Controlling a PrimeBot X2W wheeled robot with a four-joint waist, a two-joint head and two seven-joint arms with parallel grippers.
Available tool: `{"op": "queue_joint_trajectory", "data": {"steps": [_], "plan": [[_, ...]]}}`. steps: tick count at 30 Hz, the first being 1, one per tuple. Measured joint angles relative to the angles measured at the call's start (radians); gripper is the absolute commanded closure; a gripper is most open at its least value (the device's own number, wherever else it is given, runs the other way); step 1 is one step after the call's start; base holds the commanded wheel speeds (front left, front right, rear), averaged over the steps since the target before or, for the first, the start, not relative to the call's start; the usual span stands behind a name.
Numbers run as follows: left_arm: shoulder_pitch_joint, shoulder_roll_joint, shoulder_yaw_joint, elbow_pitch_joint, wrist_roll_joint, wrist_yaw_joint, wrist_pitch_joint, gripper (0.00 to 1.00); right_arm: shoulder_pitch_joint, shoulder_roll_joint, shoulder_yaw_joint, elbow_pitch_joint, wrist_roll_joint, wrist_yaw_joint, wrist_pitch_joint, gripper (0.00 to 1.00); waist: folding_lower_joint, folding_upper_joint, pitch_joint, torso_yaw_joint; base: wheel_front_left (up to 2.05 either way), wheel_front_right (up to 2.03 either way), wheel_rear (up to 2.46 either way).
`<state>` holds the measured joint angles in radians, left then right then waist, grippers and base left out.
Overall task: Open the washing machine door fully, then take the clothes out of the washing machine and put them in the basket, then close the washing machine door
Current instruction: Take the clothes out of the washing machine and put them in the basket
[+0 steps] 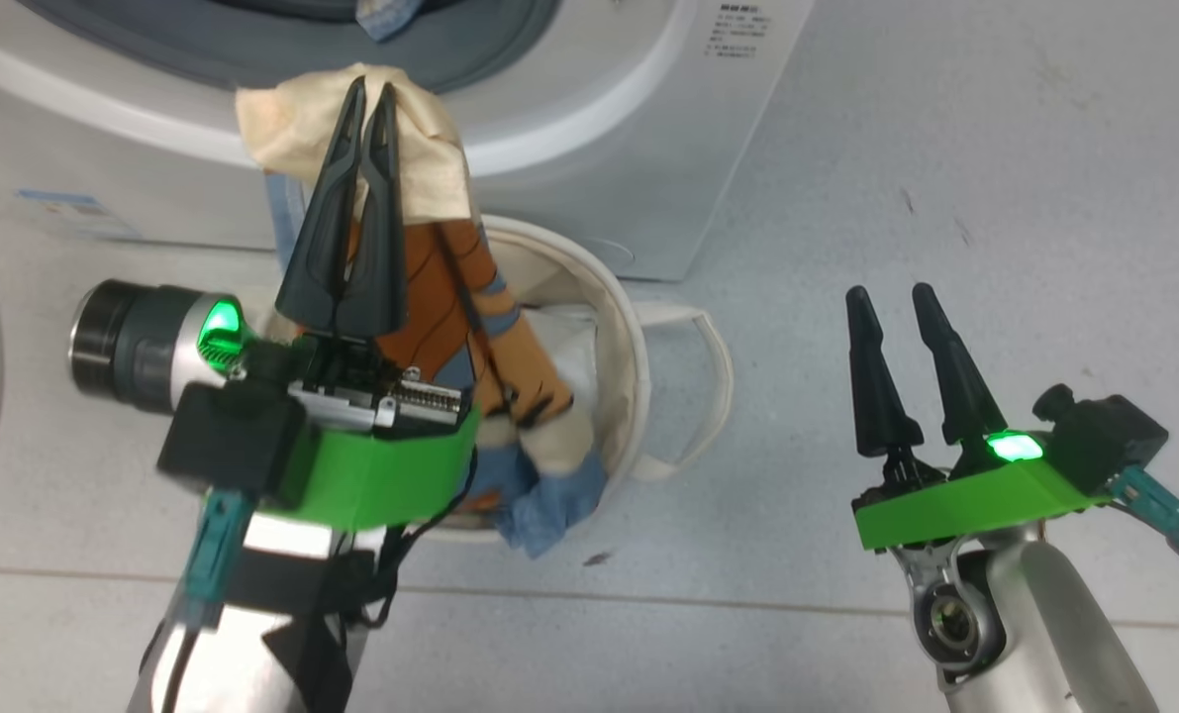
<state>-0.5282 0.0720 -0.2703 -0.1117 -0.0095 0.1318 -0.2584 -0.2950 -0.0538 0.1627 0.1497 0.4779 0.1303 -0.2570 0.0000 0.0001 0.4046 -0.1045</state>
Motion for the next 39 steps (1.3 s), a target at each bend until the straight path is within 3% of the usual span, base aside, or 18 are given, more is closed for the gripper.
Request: {"op": "queue_joint_trajectory", "data": {"steps": [20,29,35,36,37,39], "plan": [[-0.081,0.038,0.040,0.511,-0.009,-0.027,0.001,1.00,-0.079,0.000,-0.001,-0.033,0.000,0.000,0.000,0.00,0.0000,0.0000,0.167,-0.035,0.00,0.00,0.00],[-0.124,0.043,0.021,0.718,-0.003,-0.048,0.001,1.00,-0.090,0.000,0.005,-0.034,0.000,0.000,0.000,0.00,0.0000,0.0000,0.179,-0.048,0.00,0.00,0.00],[-0.153,0.035,0.007,0.771,-0.004,-0.062,0.001,1.00,-0.090,0.000,0.012,-0.034,0.000,0.000,0.000,0.00,0.0000,0.0000,0.175,-0.051,0.00,0.00,0.00],[-0.154,0.032,0.007,0.773,-0.006,-0.062,0.001,0.79,-0.090,0.000,0.012,-0.034,0.000,0.000,0.000,0.00,0.0000,0.0000,0.173,-0.052,0.00,0.00,0.00],[-0.155,0.029,0.007,0.781,-0.011,-0.064,0.001,0.04,-0.090,0.000,0.012,-0.034,0.000,0.000,0.000,0.00,0.0000,0.0000,0.171,-0.051,0.00,0.00,0.00],[-0.155,0.022,0.002,0.822,-0.020,-0.073,0.001,0.00,-0.090,0.000,0.012,-0.033,0.000,0.000,0.000,0.00,0.0000,-0.0001,0.165,-0.050,0.00,0.00,0.00]]}}
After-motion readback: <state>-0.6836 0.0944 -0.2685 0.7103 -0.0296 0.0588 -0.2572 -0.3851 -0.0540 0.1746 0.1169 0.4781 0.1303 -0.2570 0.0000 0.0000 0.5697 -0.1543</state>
